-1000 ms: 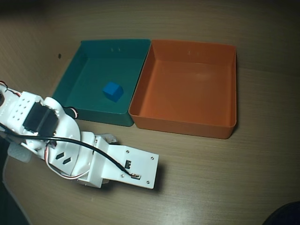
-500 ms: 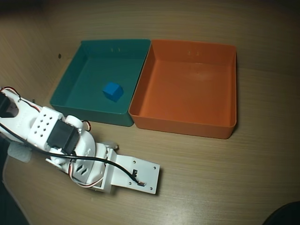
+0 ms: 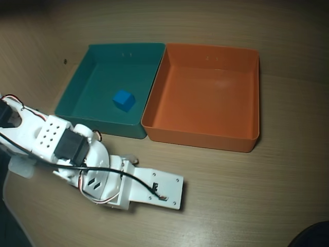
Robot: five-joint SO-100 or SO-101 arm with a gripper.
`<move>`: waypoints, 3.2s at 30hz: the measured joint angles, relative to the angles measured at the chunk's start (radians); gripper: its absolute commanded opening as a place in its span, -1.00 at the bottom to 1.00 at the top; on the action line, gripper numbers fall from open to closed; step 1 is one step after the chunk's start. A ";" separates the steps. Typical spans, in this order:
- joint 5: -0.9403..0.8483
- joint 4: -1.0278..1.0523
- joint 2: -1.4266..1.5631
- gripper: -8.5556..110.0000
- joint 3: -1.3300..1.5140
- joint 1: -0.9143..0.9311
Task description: Grasp a cube and put it in the box.
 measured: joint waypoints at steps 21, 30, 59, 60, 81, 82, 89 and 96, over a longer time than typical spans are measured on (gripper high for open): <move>0.000 -0.008 -0.035 -0.96 -0.006 -0.003; 0.000 -0.008 -0.035 -0.96 -0.017 -0.003; 0.000 -0.017 0.463 -0.96 -0.015 -0.161; 0.000 -0.017 0.463 -0.96 -0.018 -0.178; 0.000 -0.012 0.023 -0.96 -0.571 -0.325; 0.002 -0.012 0.000 -0.96 -0.597 -0.333; 0.009 -0.012 -0.158 -0.96 -0.736 -0.397; 0.009 -0.012 -0.322 -0.96 -0.887 -0.459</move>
